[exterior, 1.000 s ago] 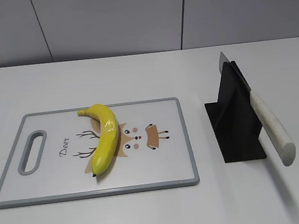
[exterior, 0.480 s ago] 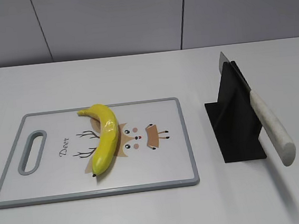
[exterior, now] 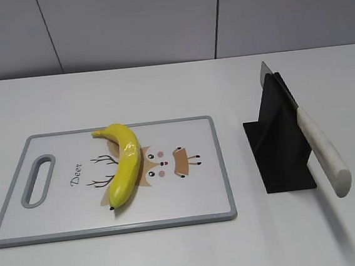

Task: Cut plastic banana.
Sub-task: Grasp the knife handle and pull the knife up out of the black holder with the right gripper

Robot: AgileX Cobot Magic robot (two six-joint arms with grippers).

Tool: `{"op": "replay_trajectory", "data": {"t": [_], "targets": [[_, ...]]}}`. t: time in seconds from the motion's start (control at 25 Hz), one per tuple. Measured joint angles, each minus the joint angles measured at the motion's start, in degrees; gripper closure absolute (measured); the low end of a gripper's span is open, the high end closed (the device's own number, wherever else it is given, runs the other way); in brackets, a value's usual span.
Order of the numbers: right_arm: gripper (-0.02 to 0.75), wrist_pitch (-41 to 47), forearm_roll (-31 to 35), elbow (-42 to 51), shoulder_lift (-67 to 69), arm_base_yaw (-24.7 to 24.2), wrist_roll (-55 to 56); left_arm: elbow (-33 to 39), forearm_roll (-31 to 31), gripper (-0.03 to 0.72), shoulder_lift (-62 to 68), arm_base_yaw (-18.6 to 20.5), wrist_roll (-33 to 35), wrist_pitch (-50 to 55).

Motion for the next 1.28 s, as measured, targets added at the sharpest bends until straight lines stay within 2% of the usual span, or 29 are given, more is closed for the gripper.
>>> {"op": "replay_trajectory", "data": {"t": [0.2,0.52,0.96,1.08,1.28], "targets": [[0.146,0.2,0.1,-0.3,1.1,0.0,0.0,0.0,0.0,0.157,0.0,0.0,0.0,0.0],[0.146,4.2,1.3,-3.5,12.4,0.0,0.0,0.0,0.0,0.160,0.0,0.0,0.0,0.0],[0.147,9.8,1.5,-14.5,25.1,0.0,0.1,0.0,0.0,0.162,0.0,0.0,0.0,0.0],[0.147,9.8,1.7,-15.2,27.0,1.5,0.6,0.0,0.0,0.108,0.0,0.0,0.0,0.0],[0.147,9.8,2.0,-15.3,31.3,8.3,2.4,0.0,0.0,0.060,0.0,0.0,0.0,0.0]]}}
